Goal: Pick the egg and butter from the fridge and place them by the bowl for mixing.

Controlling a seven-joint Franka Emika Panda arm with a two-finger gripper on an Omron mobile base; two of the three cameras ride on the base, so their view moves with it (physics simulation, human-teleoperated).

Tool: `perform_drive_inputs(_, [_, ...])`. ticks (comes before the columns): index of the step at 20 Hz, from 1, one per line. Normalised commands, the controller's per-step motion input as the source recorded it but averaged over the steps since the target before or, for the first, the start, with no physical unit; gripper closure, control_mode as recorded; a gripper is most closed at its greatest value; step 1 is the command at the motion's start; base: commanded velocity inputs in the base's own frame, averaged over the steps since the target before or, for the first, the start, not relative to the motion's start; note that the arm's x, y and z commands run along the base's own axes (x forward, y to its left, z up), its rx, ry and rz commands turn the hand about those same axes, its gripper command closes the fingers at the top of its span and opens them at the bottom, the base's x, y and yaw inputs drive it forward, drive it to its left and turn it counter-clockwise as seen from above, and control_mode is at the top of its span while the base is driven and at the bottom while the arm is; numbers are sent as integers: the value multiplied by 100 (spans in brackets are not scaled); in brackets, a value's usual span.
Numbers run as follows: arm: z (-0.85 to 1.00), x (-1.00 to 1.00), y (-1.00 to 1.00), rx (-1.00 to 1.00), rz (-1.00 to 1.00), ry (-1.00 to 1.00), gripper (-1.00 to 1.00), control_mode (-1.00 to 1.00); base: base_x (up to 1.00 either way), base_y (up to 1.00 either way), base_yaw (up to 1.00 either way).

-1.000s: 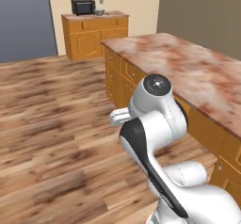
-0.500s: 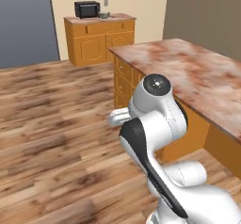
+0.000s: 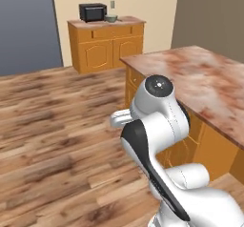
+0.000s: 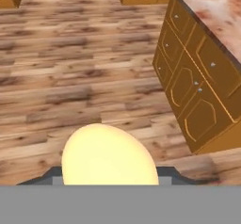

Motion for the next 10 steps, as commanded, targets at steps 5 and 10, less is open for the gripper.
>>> perform_drive_inputs(5, [0, 0, 0, 0, 0, 0, 100, 100, 100, -6, 0])
perform_drive_inputs(10, [0, 0, 0, 0, 0, 0, 100, 100, 100, -7, 0])
